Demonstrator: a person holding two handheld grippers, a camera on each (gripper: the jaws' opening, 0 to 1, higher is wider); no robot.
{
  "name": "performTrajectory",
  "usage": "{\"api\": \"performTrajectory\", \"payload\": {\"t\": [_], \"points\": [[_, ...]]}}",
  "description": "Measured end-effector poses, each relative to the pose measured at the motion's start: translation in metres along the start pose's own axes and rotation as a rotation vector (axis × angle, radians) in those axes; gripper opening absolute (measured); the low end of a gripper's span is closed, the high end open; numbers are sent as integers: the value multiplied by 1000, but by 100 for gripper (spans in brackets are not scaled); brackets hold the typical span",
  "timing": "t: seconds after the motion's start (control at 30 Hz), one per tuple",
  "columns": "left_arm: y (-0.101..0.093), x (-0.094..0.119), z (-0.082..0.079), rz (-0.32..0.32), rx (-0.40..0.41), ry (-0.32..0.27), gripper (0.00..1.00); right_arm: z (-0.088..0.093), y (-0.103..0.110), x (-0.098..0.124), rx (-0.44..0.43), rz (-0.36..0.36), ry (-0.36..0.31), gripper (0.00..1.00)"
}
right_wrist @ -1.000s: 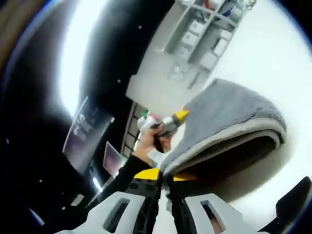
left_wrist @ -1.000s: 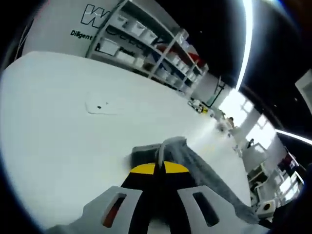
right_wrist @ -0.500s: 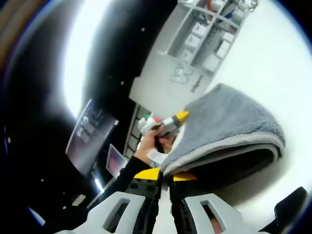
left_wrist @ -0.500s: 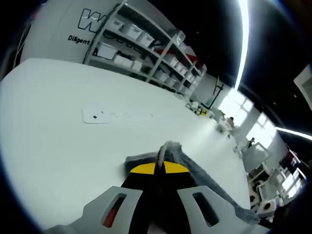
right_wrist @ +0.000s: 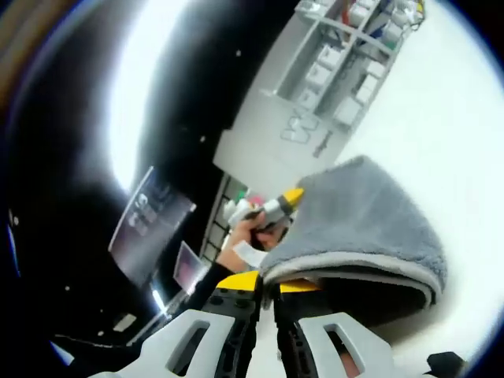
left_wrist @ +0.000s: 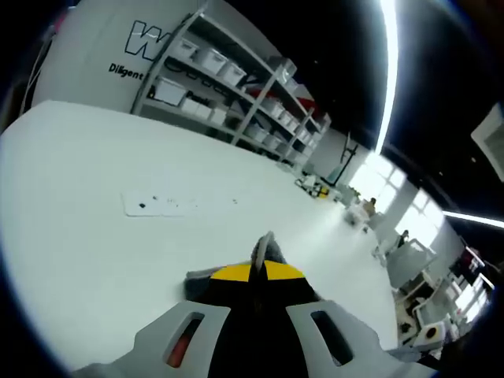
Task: Open the folded towel by lifting each exposed corner and separating the folded layers until the towel lies flat within the target outline without major curled edges
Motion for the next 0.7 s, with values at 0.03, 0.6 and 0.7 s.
{"api": "performTrajectory", "payload": {"t": [0.03, 0.6, 0.7], "points": [[-2, 0, -1, 1, 0, -3, 2, -2, 0, 1, -2, -2, -6, 1], [-30, -22, -23, 16, 45, -87, 2, -34, -6, 22, -9, 8, -100, 1], [-30, -27, -32, 13, 39, -90, 2, -37, -10, 24, -34, 5, -110, 1]]}}
Point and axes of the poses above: the point that each gripper's makers call its tool centre point, and the gripper's own axes: x roughly backward along the fingers, y roughly to its left, z roughly out of its underside, the point moved 4 cm from there along x, roughly backward along the fingers, and after that the axes turned 4 degrees about x, right-handed, at the moved point
